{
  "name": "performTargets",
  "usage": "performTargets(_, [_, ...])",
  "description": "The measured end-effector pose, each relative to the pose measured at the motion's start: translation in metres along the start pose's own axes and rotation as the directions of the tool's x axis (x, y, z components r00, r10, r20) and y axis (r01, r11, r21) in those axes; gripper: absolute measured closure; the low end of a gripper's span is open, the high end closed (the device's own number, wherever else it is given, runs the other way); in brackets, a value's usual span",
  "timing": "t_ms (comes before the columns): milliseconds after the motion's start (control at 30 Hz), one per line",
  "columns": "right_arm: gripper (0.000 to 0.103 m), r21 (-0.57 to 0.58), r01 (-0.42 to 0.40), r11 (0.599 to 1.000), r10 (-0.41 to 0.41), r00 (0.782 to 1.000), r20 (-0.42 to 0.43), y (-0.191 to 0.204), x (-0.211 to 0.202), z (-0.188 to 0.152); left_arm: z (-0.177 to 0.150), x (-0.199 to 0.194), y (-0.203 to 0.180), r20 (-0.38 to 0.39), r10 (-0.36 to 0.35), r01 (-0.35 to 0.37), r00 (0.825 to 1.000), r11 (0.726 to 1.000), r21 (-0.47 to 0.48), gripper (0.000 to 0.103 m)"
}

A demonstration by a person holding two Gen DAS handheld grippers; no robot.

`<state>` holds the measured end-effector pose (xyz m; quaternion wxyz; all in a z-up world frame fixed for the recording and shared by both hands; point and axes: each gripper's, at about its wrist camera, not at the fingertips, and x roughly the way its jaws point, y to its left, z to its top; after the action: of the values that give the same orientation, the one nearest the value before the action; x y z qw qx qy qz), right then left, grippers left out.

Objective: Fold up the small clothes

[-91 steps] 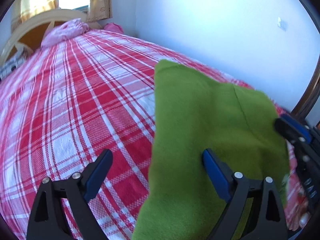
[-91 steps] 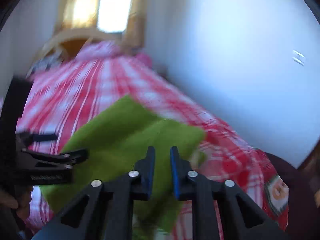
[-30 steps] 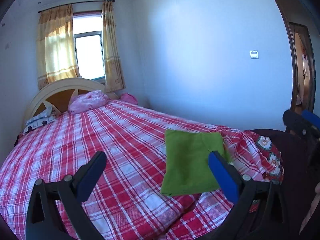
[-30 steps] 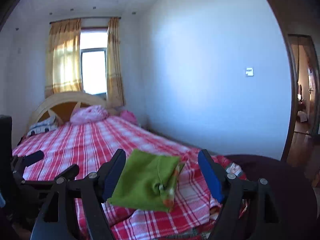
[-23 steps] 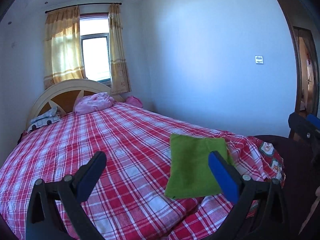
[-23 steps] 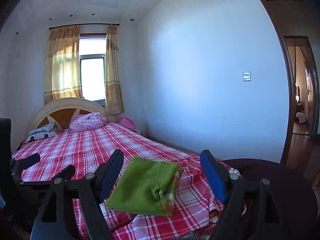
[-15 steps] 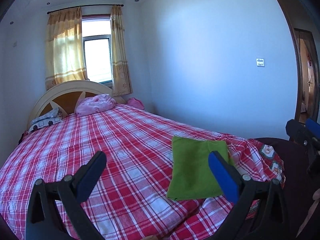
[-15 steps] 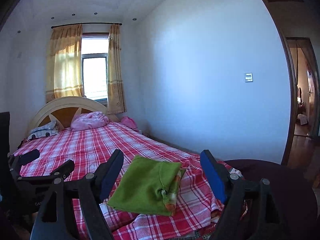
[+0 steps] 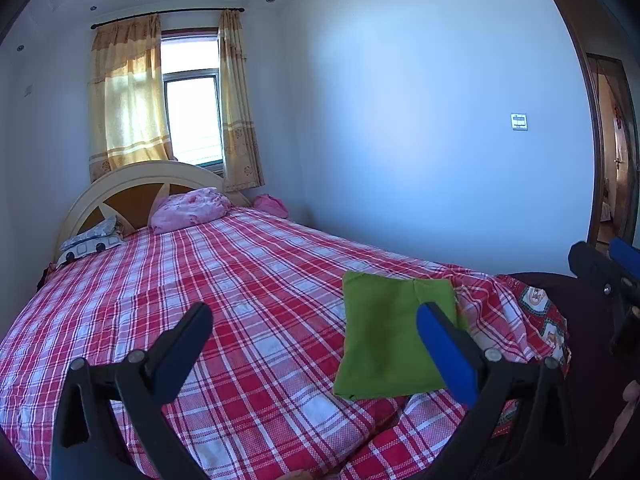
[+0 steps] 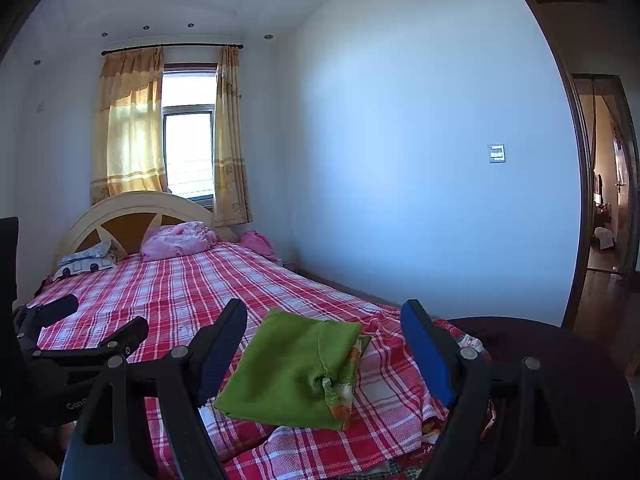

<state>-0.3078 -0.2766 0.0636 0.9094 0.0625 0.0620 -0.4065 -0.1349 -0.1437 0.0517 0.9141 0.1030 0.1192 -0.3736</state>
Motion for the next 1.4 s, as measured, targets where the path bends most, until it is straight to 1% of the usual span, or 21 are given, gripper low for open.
performTargets(833, [0.023, 0.004, 0.003, 1.000, -0.003, 1.000, -0.004, 0.0002, 0.0005, -0.0012, -0.0001, -0.0071, 0.0041, 0.009, -0.016, 0.016, 1.000, 1.000, 0.009, 0.000])
performTargets(1400, [0.023, 0.009, 0.006, 1.000, -0.006, 1.000, -0.013, 0.0039, 0.0028, -0.0017, -0.0017, -0.0062, 0.0045, 0.002, -0.020, 0.020, 1.000, 1.000, 0.010, 0.000])
